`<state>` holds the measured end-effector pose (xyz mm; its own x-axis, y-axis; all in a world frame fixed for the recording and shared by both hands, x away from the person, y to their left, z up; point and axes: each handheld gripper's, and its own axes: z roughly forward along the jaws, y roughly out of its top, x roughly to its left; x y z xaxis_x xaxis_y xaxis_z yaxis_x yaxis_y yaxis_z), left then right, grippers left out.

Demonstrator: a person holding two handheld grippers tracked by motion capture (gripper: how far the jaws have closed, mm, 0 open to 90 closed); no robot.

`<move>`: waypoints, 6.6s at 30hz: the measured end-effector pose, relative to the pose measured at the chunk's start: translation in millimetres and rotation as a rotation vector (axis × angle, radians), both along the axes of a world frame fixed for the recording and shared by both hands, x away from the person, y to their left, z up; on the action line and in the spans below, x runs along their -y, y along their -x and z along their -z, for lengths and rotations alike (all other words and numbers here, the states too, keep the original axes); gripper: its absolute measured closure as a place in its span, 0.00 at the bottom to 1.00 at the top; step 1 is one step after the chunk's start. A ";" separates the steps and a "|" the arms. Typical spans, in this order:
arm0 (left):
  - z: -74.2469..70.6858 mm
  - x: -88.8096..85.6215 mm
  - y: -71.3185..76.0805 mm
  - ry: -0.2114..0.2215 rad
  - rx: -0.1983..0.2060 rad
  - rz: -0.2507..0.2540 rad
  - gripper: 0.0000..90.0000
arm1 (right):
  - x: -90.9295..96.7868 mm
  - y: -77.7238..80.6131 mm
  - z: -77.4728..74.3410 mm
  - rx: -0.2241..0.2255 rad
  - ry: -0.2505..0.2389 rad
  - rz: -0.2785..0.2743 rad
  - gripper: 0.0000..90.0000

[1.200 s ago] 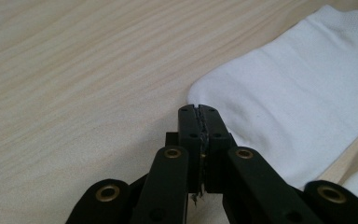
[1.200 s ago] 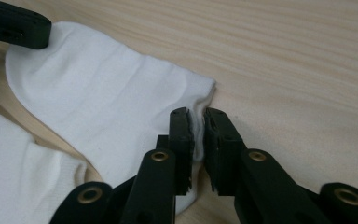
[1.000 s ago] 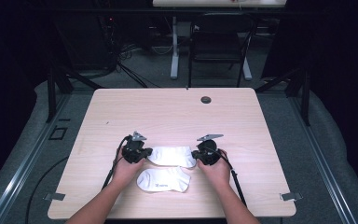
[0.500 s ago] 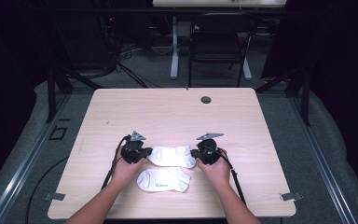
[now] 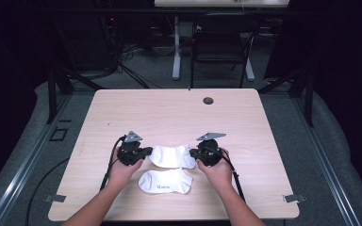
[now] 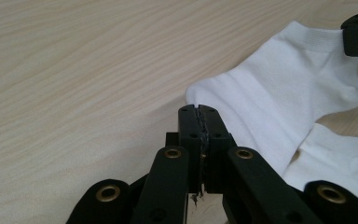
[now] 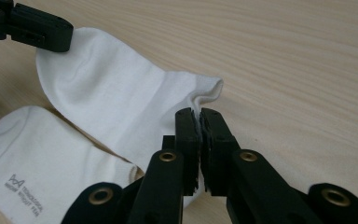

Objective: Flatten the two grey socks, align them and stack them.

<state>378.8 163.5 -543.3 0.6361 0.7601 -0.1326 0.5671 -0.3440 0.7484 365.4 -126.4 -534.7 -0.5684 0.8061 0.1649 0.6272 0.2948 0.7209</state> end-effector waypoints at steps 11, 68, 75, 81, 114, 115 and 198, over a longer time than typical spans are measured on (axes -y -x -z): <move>-12.4 -10.3 19.3 0.047 0.015 0.012 0.99 | -1.3 14.4 -15.1 0.031 -0.019 -0.034 0.96; 18.5 -32.0 79.4 0.003 -0.040 0.045 0.99 | -10.8 67.2 14.1 0.007 -0.007 -0.121 0.96; 22.1 -32.9 76.7 -0.011 -0.038 0.045 0.97 | -13.8 66.7 15.4 -0.003 -0.001 -0.130 0.96; 24.2 -32.1 76.1 -0.015 -0.044 0.046 0.96 | -15.2 65.4 20.2 -0.003 0.009 -0.130 0.96; 16.1 -22.3 85.0 0.022 0.007 0.097 0.76 | -32.1 74.1 16.3 0.100 0.023 -0.179 0.78; 17.4 -21.3 85.3 0.023 0.003 0.096 0.76 | -33.3 73.0 19.2 0.088 0.022 -0.176 0.77; 39.8 -3.7 24.8 0.057 -0.026 -0.039 0.69 | -20.5 8.0 40.3 0.002 0.011 -0.045 0.64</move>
